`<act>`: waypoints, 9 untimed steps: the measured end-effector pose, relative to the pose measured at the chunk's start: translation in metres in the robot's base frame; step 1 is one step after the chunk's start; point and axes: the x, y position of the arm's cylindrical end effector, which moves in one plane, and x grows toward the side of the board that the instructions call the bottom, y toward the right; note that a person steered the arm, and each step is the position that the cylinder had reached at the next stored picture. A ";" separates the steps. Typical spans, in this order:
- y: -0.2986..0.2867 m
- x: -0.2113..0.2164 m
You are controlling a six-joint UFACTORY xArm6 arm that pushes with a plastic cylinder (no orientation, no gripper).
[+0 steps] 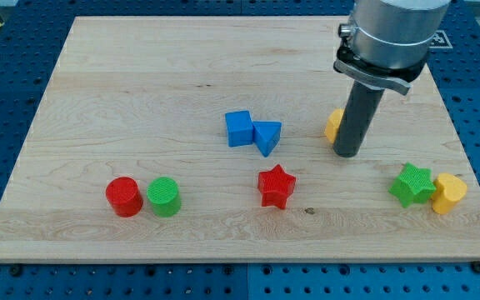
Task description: Push the hexagon into the triangle
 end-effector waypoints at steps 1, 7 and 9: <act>0.019 0.000; 0.023 -0.044; 0.023 -0.043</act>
